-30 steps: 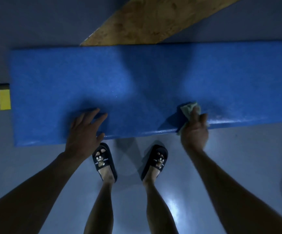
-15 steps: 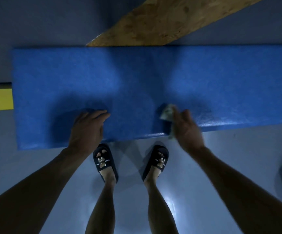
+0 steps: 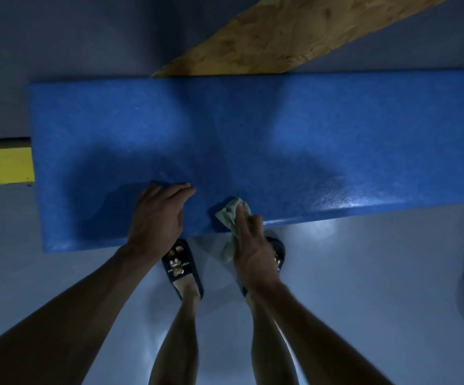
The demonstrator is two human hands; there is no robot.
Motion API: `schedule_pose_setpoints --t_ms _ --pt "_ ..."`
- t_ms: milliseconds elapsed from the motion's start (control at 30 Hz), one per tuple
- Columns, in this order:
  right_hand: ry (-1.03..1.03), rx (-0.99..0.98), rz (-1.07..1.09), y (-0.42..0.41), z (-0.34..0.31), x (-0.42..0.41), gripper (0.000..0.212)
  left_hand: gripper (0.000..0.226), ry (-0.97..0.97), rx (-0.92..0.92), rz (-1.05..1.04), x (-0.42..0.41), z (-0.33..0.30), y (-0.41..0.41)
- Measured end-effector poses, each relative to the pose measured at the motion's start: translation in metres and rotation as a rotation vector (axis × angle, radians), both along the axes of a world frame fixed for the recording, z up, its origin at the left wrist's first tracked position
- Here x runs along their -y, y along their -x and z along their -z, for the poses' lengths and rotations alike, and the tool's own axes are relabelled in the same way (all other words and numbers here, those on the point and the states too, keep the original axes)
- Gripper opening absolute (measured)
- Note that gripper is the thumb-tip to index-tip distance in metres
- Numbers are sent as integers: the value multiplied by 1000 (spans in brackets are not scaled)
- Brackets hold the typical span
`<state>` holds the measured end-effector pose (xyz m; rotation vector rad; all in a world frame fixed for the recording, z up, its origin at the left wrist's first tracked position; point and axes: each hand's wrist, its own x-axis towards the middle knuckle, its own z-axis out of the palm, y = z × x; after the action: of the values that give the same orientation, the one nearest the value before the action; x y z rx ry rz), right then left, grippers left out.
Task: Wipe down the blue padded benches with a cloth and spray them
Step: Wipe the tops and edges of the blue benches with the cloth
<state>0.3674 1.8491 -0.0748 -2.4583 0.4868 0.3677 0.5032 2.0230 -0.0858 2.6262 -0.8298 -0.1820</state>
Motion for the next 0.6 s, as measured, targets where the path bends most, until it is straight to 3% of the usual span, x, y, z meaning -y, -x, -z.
schedule_pose_setpoints --t_ms 100,233,333,500,600 --pt "170 19 -112 -2 2 69 69 51 0 6 0 -1 0 -3" --pt "296 -59 354 -11 -4 120 59 54 -23 -31 7 -6 4 -1" --pt "338 -47 476 -28 4 69 66 58 -52 -55 13 -8 4 -1" --pt "105 6 93 -38 -2 -67 69 63 -90 -81 30 -7 -5 -9" --pt "79 5 -122 -38 -7 -55 68 67 -112 -113 41 -9 -7 -13"
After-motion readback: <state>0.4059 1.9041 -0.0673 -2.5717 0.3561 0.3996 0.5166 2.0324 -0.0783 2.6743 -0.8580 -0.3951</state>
